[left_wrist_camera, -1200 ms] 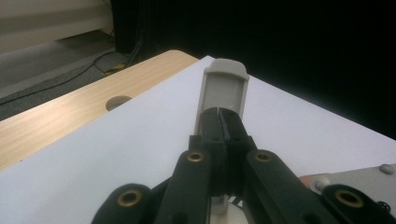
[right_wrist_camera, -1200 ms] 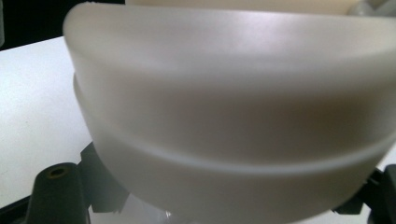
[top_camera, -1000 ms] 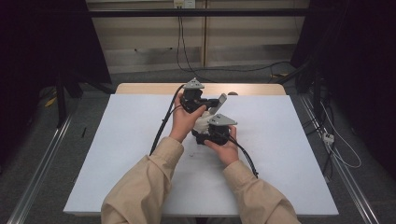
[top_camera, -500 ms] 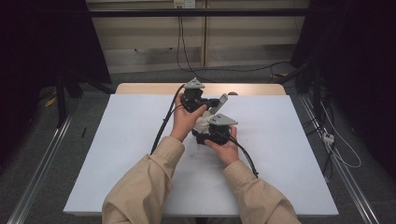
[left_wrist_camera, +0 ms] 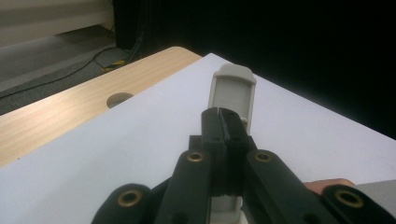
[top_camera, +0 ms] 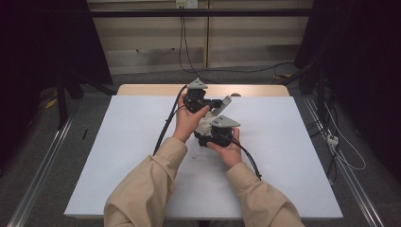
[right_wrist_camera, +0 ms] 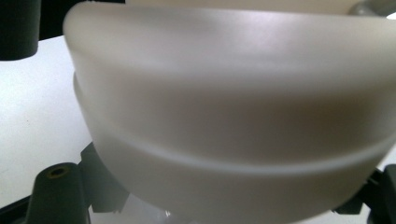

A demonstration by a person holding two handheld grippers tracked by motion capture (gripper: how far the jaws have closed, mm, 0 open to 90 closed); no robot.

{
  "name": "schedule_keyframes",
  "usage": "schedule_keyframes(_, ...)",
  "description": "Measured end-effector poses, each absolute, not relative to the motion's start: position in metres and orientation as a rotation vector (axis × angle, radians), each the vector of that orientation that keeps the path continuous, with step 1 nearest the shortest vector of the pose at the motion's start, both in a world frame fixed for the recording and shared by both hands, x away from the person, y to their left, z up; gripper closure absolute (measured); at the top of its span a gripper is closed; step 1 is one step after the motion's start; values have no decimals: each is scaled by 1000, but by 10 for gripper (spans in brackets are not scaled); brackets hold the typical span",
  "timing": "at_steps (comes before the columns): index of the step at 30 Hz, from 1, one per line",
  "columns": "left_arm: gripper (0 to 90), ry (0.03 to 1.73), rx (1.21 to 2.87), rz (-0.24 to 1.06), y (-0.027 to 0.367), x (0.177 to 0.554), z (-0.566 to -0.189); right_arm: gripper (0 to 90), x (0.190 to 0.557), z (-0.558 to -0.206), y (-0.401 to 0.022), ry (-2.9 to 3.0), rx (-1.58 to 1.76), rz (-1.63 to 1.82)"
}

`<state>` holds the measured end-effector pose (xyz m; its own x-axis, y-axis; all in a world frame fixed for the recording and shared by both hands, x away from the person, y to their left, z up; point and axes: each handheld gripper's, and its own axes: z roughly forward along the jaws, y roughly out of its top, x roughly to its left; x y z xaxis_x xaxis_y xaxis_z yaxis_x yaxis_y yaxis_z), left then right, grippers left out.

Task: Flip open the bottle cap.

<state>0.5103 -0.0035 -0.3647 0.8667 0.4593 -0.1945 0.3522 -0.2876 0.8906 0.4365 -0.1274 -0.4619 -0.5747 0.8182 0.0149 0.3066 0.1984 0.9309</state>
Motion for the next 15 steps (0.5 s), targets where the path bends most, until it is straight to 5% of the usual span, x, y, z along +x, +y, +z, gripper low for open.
schedule_keyframes(15, 900, 601, 1918, 106, -7, 511, -370, 185, 436, -462, -127, 1987, 1034, 1361)
